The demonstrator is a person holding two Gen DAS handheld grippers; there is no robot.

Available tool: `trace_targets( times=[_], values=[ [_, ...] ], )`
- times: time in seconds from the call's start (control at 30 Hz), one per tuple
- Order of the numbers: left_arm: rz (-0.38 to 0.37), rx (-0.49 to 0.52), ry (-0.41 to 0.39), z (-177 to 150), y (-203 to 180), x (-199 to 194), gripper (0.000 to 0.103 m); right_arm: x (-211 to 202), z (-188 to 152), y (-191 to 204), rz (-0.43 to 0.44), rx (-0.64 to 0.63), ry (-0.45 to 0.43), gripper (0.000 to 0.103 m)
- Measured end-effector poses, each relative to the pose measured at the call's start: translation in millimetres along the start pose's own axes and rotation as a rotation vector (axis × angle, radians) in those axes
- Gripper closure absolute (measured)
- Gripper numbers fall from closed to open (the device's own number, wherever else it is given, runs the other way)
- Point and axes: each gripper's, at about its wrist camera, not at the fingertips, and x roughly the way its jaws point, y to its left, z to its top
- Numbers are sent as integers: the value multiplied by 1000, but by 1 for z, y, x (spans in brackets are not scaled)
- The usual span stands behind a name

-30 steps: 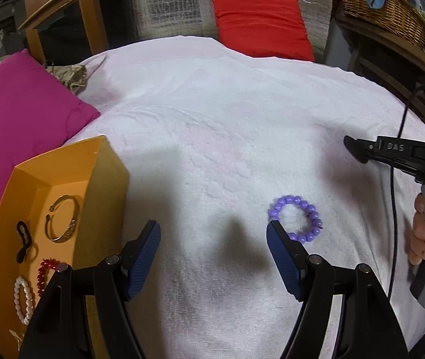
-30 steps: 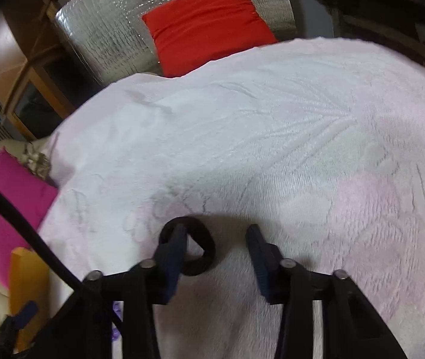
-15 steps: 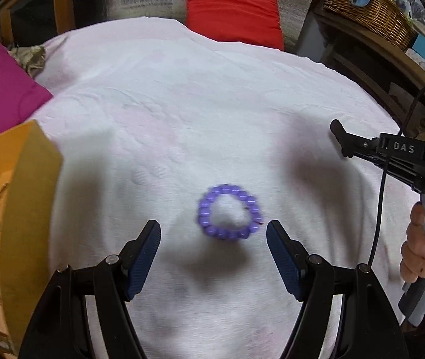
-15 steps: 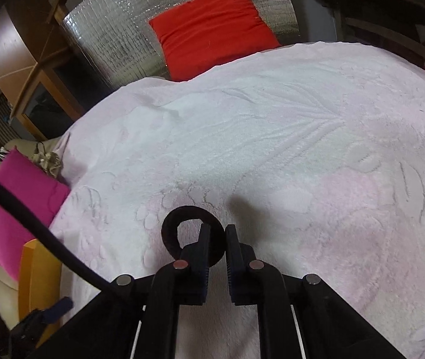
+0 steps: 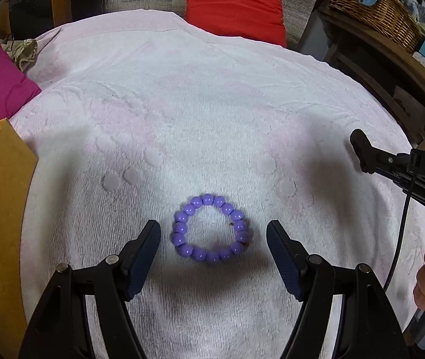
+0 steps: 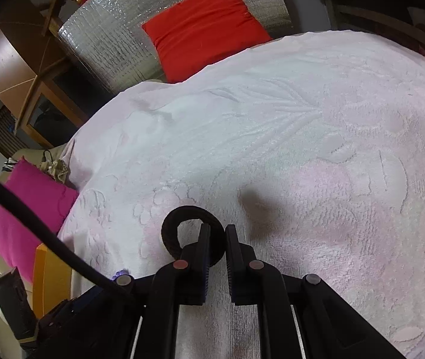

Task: Organize jewelry
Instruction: 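Grasp the black rubber ring with the right gripper while the left gripper grasps the purple bracelet, then lift the purple bead bracelet with the left gripper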

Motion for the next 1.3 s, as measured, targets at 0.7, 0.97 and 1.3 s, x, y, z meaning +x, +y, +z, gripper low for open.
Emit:
trace_targets(
  times=[0.7,0.97,1.3],
  values=[
    [-43,8,-63,2,9,-19,97,-5,-7,16,36,-48,-13,92],
    [-41,-28,-87,1,30,-34,98,-7,-9,22,46,-56,-16,92],
    [-41,7,-81,1,15,-26,46,-1,-13,28,44,-68,-1,92]
  ],
)
